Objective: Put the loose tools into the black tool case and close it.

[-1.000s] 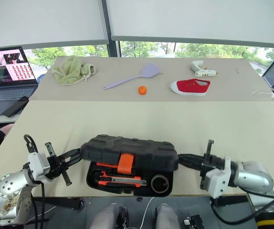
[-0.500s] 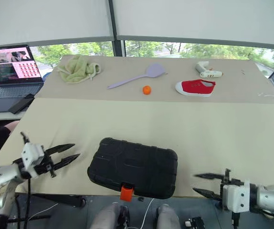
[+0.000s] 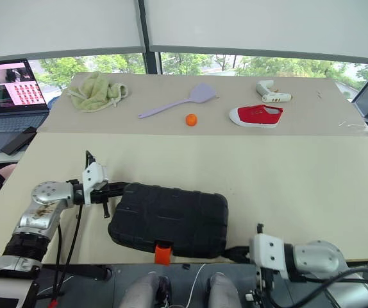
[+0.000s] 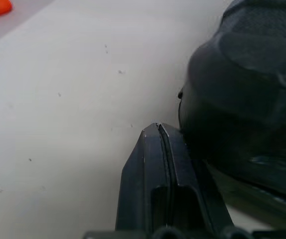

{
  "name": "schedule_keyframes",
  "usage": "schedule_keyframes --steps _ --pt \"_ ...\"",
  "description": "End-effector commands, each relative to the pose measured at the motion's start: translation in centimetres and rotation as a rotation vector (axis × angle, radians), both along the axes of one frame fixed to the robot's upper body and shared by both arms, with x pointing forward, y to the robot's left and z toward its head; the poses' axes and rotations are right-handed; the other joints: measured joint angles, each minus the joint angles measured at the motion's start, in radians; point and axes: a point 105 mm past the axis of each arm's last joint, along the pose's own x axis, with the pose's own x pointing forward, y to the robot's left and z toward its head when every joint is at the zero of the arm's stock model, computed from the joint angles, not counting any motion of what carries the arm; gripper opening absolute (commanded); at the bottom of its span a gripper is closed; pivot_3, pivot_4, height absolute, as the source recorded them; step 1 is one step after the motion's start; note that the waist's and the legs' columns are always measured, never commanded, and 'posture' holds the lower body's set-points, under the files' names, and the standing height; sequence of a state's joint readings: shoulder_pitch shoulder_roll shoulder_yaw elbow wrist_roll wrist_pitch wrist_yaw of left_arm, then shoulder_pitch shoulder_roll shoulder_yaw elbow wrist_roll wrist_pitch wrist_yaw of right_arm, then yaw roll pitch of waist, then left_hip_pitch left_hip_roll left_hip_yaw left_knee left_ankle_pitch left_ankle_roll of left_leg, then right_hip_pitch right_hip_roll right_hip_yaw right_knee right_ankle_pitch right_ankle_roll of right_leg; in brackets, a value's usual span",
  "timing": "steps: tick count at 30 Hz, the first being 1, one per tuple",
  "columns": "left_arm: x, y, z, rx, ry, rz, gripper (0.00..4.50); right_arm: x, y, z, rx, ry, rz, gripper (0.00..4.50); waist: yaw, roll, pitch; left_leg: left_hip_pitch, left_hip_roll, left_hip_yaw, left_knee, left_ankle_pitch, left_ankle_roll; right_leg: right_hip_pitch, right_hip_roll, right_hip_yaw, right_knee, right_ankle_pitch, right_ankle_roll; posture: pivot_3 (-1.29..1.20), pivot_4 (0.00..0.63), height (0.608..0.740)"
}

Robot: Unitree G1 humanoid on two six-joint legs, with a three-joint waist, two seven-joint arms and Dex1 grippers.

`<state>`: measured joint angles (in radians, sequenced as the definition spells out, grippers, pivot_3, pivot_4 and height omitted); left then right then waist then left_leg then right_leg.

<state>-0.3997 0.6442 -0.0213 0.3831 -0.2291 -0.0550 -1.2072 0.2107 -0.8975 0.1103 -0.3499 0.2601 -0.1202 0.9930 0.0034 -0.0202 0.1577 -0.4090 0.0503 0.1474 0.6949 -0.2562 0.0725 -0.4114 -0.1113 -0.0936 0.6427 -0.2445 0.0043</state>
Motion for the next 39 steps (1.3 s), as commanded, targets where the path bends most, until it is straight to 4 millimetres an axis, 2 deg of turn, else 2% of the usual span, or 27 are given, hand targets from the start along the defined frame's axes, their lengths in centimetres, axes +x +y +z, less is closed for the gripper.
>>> schedule_keyframes --steps 1,4,7,12,19,21,23,25,28,31,35,39 --pt "-1.3 -2.2 0.6 -0.051 0.004 -0.094 0.06 3.2 0.1 2.7 0.064 -0.157 -0.087 0.01 0.001 0.0 0.0 -0.001 -0.001 0.0 0.0 0.0 0.0 -0.001 -0.001 0.0 0.001 0.0 0.0 0.0 0.15 0.74" --pt "-2.2 -3.4 0.7 -0.11 0.004 -0.074 0.06 6.6 -1.3 2.8 0.055 -0.225 -0.19 0.01 0.002 -0.001 0.001 -0.002 -0.001 0.0 0.0 0.004 -0.007 -0.002 -0.001 0.001 0.002 0.0 0.0 0.0 0.15 0.74" --pt "-2.7 -4.4 0.6 -0.148 0.006 -0.045 0.06 8.7 -2.3 2.9 0.054 -0.26 -0.261 0.01 0.011 0.0 0.001 -0.005 -0.003 0.001 0.001 0.004 -0.007 -0.003 -0.003 0.001 0.002 0.0 0.001 0.0 0.15 0.74" --pt "-3.4 -5.3 0.4 -0.171 0.003 -0.006 0.06 10.2 -3.6 3.1 0.047 -0.277 -0.304 0.01 0.018 0.0 0.001 -0.006 -0.004 0.001 0.001 0.005 -0.006 -0.004 -0.003 0.0 0.003 0.0 0.002 0.0 0.15 0.74" --pt "-2.9 -2.5 0.6 -0.122 -0.021 0.105 0.06 10.0 -7.0 4.0 0.007 -0.292 -0.37 0.01 0.011 0.0 0.001 -0.006 -0.003 0.001 0.001 0.005 -0.006 -0.004 -0.003 0.0 0.003 0.0 0.002 0.0 0.15 0.74" --pt "-2.9 -1.2 0.8 -0.101 -0.028 0.121 0.06 8.8 -8.4 3.9 0.001 -0.238 -0.381 0.01 0.01 0.0 0.001 -0.006 -0.003 0.001 0.001 0.005 -0.006 -0.005 -0.003 0.0 0.003 0.0 0.002 0.0 0.15 0.74" --pt "-3.2 -0.6 0.9 -0.096 -0.016 0.096 0.06 5.9 -9.2 2.9 -0.015 -0.092 -0.338 0.01 0.013 0.0 0.001 -0.006 -0.003 0.001 0.0 0.005 -0.007 -0.005 -0.003 -0.001 0.003 0.0 0.001 0.0 0.15 0.74" --pt "-3.5 -0.7 0.9 -0.093 -0.01 0.072 0.06 3.5 -9.1 2.0 -0.04 0.028 -0.286 0.01 0.015 0.0 0.001 -0.006 -0.003 0.001 -0.001 0.005 -0.007 -0.005 -0.003 -0.001 0.003 0.0 0.001 0.0 0.15 0.74" --pt "-3.9 -1.5 0.7 -0.113 0.016 0.021 0.06 0.7 -7.4 1.0 -0.046 0.163 -0.223 0.01 0.008 0.0 0.001 -0.006 -0.002 0.0 0.0 0.005 -0.006 -0.003 -0.003 -0.001 0.002 0.0 0.001 0.0 0.15 0.74" --pt "-4.3 -2.4 0.6 -0.135 0.041 -0.015 0.06 -0.5 -5.0 0.7 -0.011 0.203 -0.182 0.01 0.003 0.0 0.001 -0.003 -0.001 0.0 -0.001 0.001 0.001 -0.003 -0.003 0.0 0.002 0.0 0.001 0.0 0.15 0.74" --pt "-4.5 -2.9 0.0 -0.105 0.071 -0.02 0.06 -0.6 -2.0 0.9 0.048 0.194 -0.16 0.01 0.007 0.0 0.001 -0.003 -0.001 0.0 0.0 0.001 0.0 -0.003 -0.003 0.001 0.002 0.0 0.0 0.0 0.15 0.74" --pt "-3.9 -4.0 -0.2 -0.113 0.077 -0.034 0.06 1.1 -0.6 1.1 0.072 0.129 -0.196 0.01 0.011 0.001 0.001 -0.004 -0.002 0.0 0.0 0.001 0.0 -0.004 -0.003 0.002 0.003 0.0 0.0 0.0 0.15 0.74"
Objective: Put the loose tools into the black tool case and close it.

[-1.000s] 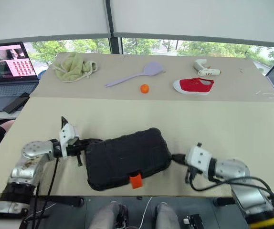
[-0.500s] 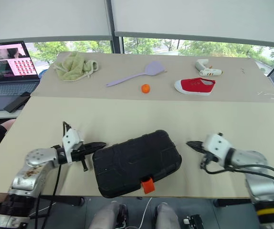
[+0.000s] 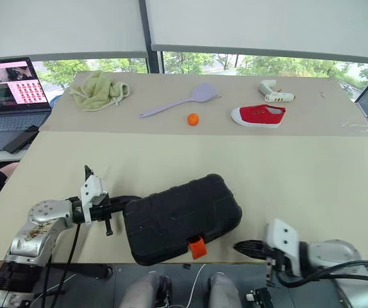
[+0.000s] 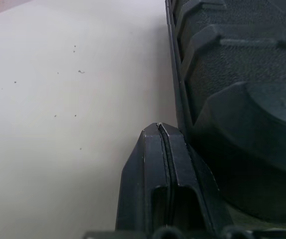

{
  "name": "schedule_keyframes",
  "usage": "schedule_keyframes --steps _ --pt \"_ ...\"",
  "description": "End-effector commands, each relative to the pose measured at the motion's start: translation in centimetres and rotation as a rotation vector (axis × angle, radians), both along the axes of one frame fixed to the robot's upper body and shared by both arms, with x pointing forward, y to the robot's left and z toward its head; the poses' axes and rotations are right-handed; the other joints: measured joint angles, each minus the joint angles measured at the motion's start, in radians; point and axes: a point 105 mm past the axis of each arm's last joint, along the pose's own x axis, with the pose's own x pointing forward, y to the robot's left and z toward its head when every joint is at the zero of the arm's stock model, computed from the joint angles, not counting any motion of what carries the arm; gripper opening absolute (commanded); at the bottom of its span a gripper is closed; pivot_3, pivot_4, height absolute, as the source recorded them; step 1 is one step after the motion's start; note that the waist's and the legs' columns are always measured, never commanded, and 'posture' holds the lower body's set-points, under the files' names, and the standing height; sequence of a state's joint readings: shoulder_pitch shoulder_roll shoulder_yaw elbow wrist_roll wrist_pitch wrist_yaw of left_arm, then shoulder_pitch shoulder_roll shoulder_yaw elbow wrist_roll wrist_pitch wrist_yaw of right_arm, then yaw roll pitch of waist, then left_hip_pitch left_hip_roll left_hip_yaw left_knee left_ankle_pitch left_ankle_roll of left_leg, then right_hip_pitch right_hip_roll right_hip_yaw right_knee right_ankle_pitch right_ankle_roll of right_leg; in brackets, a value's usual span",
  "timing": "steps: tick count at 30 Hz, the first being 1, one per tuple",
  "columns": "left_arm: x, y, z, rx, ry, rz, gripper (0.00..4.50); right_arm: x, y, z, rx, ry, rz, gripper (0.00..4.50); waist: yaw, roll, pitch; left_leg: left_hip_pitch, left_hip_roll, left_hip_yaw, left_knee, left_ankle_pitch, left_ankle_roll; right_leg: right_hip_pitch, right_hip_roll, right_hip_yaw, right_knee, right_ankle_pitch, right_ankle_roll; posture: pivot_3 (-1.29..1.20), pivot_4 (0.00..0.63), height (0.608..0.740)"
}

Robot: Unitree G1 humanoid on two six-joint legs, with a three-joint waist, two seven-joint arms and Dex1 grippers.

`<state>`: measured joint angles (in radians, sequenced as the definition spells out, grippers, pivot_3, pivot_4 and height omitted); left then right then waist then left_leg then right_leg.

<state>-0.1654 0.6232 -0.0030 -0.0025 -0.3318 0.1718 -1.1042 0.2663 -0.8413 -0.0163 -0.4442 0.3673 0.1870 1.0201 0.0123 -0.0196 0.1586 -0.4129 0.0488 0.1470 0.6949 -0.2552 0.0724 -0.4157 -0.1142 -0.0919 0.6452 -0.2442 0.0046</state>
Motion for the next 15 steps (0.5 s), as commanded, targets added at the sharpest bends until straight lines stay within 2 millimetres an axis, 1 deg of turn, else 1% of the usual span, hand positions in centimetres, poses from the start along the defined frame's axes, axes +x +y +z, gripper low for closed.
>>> schedule_keyframes --steps 1,3,6,9,13,15 --pt "0.1 -1.6 0.2 -0.008 -0.005 -0.048 0.06 1.5 0.5 0.7 -0.013 -0.07 -0.042 0.01 0.007 0.0 0.0 0.0 0.0 0.0 0.0 0.0 0.0 0.0 0.0 0.0 0.0 0.0 0.0 0.0 0.15 0.74" --pt "0.4 -2.1 0.2 -0.017 -0.004 -0.056 0.06 2.0 0.7 0.9 0.001 -0.078 -0.061 0.01 0.012 0.0 0.0 -0.002 -0.001 0.0 0.001 0.001 0.0 -0.001 0.0 -0.001 0.0 0.0 0.0 0.0 0.15 0.74" --pt "1.7 -4.0 0.3 -0.049 -0.013 -0.092 0.06 3.0 0.8 1.2 0.017 -0.096 -0.112 0.01 0.014 0.0 0.0 -0.002 -0.001 0.0 0.002 0.003 -0.004 -0.001 0.0 -0.001 0.0 0.0 0.0 0.0 0.15 0.74" --pt "2.9 -4.9 0.5 -0.057 -0.028 -0.105 0.06 3.7 0.9 1.3 0.023 -0.109 -0.152 0.01 0.017 0.0 0.0 -0.003 -0.002 0.0 0.002 0.004 -0.004 -0.001 0.0 -0.001 0.001 0.001 0.001 0.0 0.15 0.74" --pt "4.0 -4.5 0.7 -0.034 -0.061 -0.09 0.06 3.9 0.8 1.2 0.016 -0.112 -0.163 0.01 0.015 0.0 0.0 -0.004 -0.003 0.001 0.002 0.005 -0.004 -0.002 0.0 -0.001 0.001 0.001 0.001 0.0 0.15 0.74" --pt "4.6 -3.1 2.0 -0.025 -0.105 -0.08 0.06 3.9 0.3 1.5 0.015 -0.117 -0.172 0.01 0.014 0.0 0.0 -0.004 -0.003 0.001 0.002 0.005 -0.004 -0.002 0.0 -0.001 0.001 0.001 0.001 0.0 0.15 0.74"
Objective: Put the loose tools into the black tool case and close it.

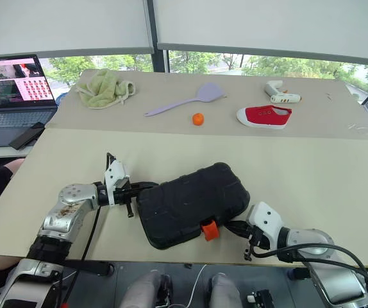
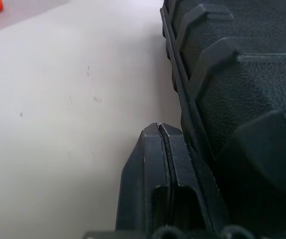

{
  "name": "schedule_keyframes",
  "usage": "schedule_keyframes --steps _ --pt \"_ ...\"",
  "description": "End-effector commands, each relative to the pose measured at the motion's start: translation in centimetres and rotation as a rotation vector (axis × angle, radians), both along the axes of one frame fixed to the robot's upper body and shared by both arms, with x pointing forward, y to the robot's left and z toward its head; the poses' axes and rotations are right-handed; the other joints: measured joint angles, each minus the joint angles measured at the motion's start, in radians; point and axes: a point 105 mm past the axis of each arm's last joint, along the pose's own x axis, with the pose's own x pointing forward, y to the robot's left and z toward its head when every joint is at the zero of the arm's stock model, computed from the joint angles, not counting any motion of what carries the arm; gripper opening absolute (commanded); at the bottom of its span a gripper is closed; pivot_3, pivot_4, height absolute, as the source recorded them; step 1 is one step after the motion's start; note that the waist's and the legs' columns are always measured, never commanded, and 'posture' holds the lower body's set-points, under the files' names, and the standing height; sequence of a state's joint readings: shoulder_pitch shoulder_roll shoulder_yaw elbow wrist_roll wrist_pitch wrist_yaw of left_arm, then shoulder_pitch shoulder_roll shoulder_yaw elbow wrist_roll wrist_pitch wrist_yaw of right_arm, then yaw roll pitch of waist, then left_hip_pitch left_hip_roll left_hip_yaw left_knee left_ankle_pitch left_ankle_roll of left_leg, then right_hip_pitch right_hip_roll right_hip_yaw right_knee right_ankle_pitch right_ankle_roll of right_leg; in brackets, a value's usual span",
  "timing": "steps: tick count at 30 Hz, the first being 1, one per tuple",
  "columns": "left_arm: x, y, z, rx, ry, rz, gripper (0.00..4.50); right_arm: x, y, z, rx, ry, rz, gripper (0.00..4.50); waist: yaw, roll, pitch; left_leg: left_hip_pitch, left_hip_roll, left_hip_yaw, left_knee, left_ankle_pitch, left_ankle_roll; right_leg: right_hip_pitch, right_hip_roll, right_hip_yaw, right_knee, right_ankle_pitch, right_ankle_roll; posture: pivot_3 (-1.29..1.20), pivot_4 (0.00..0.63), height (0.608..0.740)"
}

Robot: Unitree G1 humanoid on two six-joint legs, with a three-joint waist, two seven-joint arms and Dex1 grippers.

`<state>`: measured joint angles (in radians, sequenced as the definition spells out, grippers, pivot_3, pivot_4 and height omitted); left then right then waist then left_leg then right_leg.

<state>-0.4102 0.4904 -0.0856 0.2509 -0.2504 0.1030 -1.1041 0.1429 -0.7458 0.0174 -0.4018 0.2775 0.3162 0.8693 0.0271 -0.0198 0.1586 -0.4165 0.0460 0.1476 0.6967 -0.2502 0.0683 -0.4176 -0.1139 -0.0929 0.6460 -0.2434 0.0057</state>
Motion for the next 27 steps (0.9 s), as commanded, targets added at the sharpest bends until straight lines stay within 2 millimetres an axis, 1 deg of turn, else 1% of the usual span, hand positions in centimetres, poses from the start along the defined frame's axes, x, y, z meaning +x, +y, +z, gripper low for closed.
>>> schedule_keyframes --steps 1,3,5,8,10,12,14,16,18,19,21,23,25,27 --pt "0.3 1.0 2.5 0.01 -0.095 -0.053 0.06 0.2 0.0 2.1 0.028 -0.075 0.016 0.01 -0.002 0.0 0.0 0.0 0.0 0.0 0.0 0.0 0.0 0.0 0.0 0.0 0.0 0.0 0.0 0.0 0.15 0.74" --pt "-0.2 1.6 4.4 0.003 -0.129 -0.119 0.06 0.0 -0.7 2.2 0.024 -0.074 0.005 0.01 -0.007 0.0 0.0 -0.002 0.0 0.0 0.0 0.0 -0.001 -0.002 0.001 0.0 0.001 0.0 0.0 0.0 0.15 0.74" --pt "-1.1 1.5 6.4 0.006 -0.149 -0.206 0.06 -0.5 -1.3 2.2 0.021 -0.066 -0.008 0.01 -0.012 0.0 0.0 -0.003 0.001 0.0 0.0 0.001 -0.001 -0.004 0.001 -0.001 0.001 0.0 0.0 0.0 0.15 0.74" --pt "-2.6 0.1 9.2 -0.066 -0.126 -0.321 0.06 -1.6 -1.9 2.1 0.033 -0.036 -0.018 0.01 -0.007 0.0 0.0 -0.004 0.001 -0.001 0.0 0.001 -0.001 -0.003 0.001 -0.002 0.001 0.0 0.0 0.0 0.15 0.74" --pt "-3.9 -1.6 10.0 -0.085 -0.091 -0.41 0.06 -2.7 -2.0 2.1 0.05 -0.005 -0.009 0.01 -0.005 0.0 0.0 -0.004 0.001 -0.001 0.001 0.001 -0.001 -0.002 0.0 -0.002 0.001 0.0 0.001 0.0 0.15 0.74" --pt "-4.5 -3.4 9.2 -0.042 -0.068 -0.452 0.06 -3.8 -1.8 2.0 0.078 0.032 0.005 0.01 -0.007 0.0 0.0 -0.004 0.0 -0.001 0.002 0.0 -0.001 -0.001 0.0 -0.001 0.001 0.0 0.001 0.0 0.15 0.74" --pt "-4.7 -5.1 7.9 -0.007 -0.059 -0.463 0.06 -4.7 -1.4 2.0 0.102 0.056 0.022 0.01 -0.007 0.0 0.0 -0.003 0.0 -0.001 0.002 0.0 -0.001 -0.001 0.001 0.0 0.001 0.0 0.001 0.0 0.15 0.74" --pt "-4.9 -6.5 6.7 0.005 -0.024 -0.465 0.06 -5.0 -0.8 2.2 0.113 0.059 0.033 0.01 -0.007 0.0 0.0 -0.003 0.0 -0.001 0.002 0.001 -0.001 -0.001 0.001 0.0 0.001 0.0 0.001 0.0 0.15 0.74" --pt "-4.6 -7.6 3.8 0.096 0.043 -0.433 0.06 -5.0 0.2 2.3 0.122 0.05 0.053 0.01 -0.014 0.0 0.0 -0.003 0.0 -0.001 0.002 0.001 -0.001 -0.001 0.002 0.001 0.001 0.0 0.001 0.0 0.15 0.74" --pt "-4.5 -8.0 2.7 0.137 0.048 -0.421 0.06 -5.0 0.6 2.4 0.123 0.044 0.064 0.01 -0.015 0.0 0.0 -0.003 0.0 -0.001 0.002 0.001 -0.001 -0.002 0.002 0.001 0.001 0.0 0.001 0.0 0.15 0.74" --pt "-4.5 -8.2 1.0 0.198 0.066 -0.404 0.06 -4.8 1.1 2.4 0.127 0.038 0.072 0.01 -0.014 0.0 -0.001 -0.003 0.001 -0.001 0.002 0.001 -0.001 -0.002 0.003 0.001 0.001 0.0 0.001 0.0 0.15 0.74" --pt "-5.0 -8.3 0.0 0.223 0.091 -0.408 0.06 -4.7 1.4 2.3 0.13 0.035 0.075 0.01 -0.013 0.002 -0.003 -0.001 0.001 -0.001 0.001 0.0 -0.001 0.0 0.003 0.001 0.0 0.0 0.001 0.0 0.15 0.74" --pt "-5.3 -8.3 -0.7 0.238 0.114 -0.398 0.06 -4.5 1.8 2.2 0.133 0.033 0.078 0.01 -0.013 0.003 -0.005 0.003 0.0 -0.002 0.0 -0.002 0.004 0.004 0.002 0.001 -0.001 0.0 0.001 0.0 0.15 0.74" --pt "-5.5 -8.5 -1.0 0.221 0.137 -0.379 0.06 -4.3 2.2 2.0 0.136 0.034 0.084 0.01 -0.013 0.004 -0.007 0.009 0.0 -0.002 -0.001 -0.005 0.007 0.01 0.002 0.001 -0.003 -0.001 0.001 0.0 0.15 0.74"
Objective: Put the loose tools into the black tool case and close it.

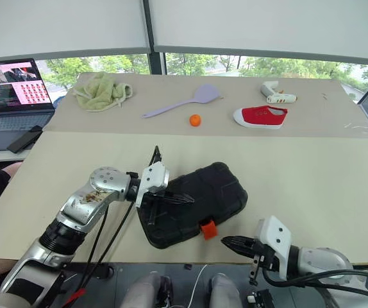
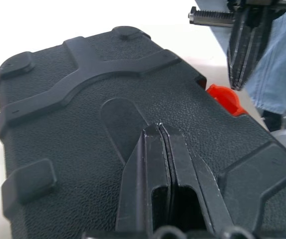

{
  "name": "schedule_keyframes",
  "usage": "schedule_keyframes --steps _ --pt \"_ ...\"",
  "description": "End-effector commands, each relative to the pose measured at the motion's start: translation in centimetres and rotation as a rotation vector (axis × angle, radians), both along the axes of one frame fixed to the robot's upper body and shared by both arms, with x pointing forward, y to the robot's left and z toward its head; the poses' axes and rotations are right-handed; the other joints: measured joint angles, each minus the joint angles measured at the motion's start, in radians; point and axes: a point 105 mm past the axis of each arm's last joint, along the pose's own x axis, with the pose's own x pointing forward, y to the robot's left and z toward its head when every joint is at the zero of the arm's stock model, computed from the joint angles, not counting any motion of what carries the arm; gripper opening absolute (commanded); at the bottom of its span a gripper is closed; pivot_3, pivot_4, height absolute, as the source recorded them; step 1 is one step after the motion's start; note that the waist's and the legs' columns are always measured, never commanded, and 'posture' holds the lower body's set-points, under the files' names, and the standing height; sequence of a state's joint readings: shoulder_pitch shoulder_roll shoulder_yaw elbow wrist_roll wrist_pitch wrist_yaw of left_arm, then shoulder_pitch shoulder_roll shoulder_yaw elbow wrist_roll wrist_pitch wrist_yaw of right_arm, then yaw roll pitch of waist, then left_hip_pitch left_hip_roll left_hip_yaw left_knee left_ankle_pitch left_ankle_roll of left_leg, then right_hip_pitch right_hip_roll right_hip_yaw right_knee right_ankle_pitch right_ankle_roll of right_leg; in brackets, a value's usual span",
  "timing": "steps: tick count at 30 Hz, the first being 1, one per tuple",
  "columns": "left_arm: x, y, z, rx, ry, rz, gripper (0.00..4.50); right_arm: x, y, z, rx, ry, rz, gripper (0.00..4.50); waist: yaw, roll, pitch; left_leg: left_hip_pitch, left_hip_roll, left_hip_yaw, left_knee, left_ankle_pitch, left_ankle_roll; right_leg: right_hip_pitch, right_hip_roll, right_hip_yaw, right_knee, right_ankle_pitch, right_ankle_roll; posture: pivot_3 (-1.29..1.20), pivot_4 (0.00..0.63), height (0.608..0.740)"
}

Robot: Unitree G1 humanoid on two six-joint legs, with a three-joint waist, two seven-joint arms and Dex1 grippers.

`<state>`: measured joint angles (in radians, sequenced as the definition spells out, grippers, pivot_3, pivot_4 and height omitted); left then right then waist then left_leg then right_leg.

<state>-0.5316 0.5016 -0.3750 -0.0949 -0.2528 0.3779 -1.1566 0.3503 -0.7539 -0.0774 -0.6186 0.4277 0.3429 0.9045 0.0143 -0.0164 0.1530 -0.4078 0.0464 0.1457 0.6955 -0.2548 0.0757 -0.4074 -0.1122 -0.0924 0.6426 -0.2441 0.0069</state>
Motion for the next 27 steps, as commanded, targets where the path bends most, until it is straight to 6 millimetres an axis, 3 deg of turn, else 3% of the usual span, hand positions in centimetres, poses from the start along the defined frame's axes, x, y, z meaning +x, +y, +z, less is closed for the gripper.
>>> schedule_keyframes --steps 1,18,27 --pt "-1.1 0.1 -3.8 0.082 0.137 0.04 0.06 0.3 0.9 0.2 0.01 -0.022 0.012 0.01 0.0 0.001 -0.003 0.002 0.0 0.0 0.0 -0.001 0.0 0.002 0.0 0.0 -0.001 -0.001 0.001 0.0 0.15 0.74" --pt "-1.2 1.7 -4.7 0.108 0.191 0.118 0.06 2.3 4.0 -0.5 0.071 -0.082 0.028 0.01 -0.008 -0.001 -0.019 0.005 0.002 -0.001 -0.002 -0.003 0.0 0.003 0.0 0.001 -0.001 -0.003 -0.001 0.0 0.15 0.74" --pt "-1.3 2.0 -5.3 0.129 0.216 0.124 0.06 2.6 3.9 -0.2 0.076 -0.129 0.009 0.01 -0.01 0.0 -0.019 0.006 0.002 0.0 -0.002 -0.003 0.0 0.003 0.0 0.001 -0.001 -0.003 -0.001 0.0 0.15 0.74"
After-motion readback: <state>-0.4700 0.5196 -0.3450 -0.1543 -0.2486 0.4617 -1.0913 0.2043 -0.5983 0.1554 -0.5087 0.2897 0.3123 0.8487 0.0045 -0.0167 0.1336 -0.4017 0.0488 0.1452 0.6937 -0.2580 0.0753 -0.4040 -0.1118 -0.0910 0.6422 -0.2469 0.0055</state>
